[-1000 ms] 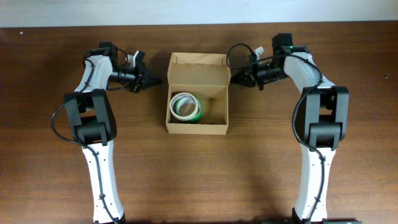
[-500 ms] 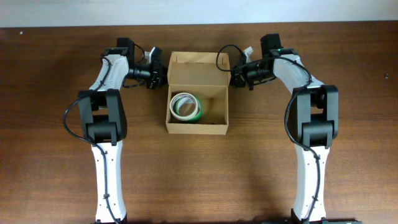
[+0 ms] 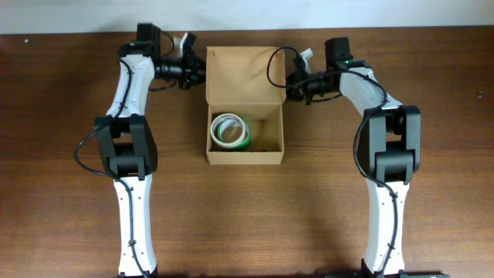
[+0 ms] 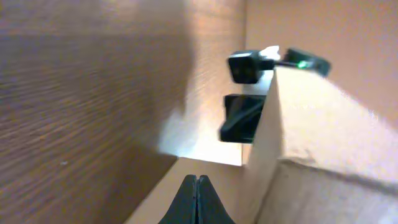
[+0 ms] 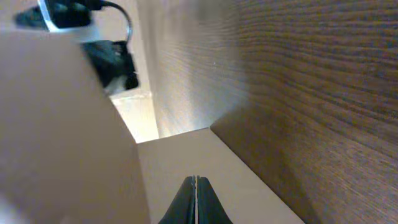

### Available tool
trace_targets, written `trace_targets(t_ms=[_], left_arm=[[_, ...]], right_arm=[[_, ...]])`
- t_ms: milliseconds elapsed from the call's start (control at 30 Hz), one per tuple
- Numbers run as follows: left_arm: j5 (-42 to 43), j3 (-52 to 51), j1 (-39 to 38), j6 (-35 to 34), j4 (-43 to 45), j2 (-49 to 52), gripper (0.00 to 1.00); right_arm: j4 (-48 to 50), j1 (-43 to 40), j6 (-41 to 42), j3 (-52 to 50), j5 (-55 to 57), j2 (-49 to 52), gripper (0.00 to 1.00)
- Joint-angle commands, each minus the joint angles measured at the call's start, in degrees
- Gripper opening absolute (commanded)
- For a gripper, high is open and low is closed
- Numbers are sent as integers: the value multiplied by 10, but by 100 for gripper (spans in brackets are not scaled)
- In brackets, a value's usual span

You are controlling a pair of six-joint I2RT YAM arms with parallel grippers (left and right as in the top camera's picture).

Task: Pack container
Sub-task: 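Push the lid down over the box with both grippers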

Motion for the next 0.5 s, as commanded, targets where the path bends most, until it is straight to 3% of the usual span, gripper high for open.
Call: trace_targets(t_ms=[0, 267, 467], left_arm=[[-21, 52, 2, 1, -31, 3, 1], [-32, 111, 2, 13, -99, 3, 1], [-48, 143, 2, 44, -161, 3, 1]], right_arm=[[-3, 2, -17, 19, -24, -21, 4], [-34, 13, -19, 68, 5, -64, 4], [-146, 28, -57, 138, 95, -93, 4]])
